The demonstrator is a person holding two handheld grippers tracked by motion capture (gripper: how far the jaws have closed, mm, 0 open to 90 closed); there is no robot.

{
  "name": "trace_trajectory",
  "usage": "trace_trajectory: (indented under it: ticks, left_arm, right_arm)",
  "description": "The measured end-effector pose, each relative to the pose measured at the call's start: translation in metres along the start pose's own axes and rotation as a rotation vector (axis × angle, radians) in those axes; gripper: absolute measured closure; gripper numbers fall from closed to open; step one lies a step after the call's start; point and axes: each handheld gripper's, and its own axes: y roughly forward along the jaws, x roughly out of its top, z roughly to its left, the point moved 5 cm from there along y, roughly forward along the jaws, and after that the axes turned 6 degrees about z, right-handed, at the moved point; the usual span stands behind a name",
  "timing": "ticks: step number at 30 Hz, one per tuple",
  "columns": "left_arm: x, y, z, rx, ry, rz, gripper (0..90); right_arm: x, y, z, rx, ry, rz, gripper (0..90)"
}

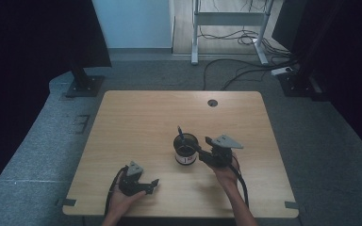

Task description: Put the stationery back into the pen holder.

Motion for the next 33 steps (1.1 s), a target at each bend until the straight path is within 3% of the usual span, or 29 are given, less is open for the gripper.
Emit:
trace_trajectory:
  ticks: [8, 22, 33]
  left_arm:
    - [-0.002, -0.002, 0.001, 0.009, -0.004, 0.0, 14.9]
    - [-0.002, -0.002, 0.004, 0.018, 0.001, 0.003, 14.8]
    - [-0.001, 0.001, 0.001, 0.062, 0.034, 0.023, 14.4]
  right_arm:
    - [-0.032, -0.028, -0.018, -0.048, 0.015, 0.019, 37.6]
    - [-0.09, -0.059, -0.062, -0.106, 0.05, 0.124, 36.5]
    - [-0.1, -0.061, -0.075, -0.128, 0.049, 0.153, 36.4]
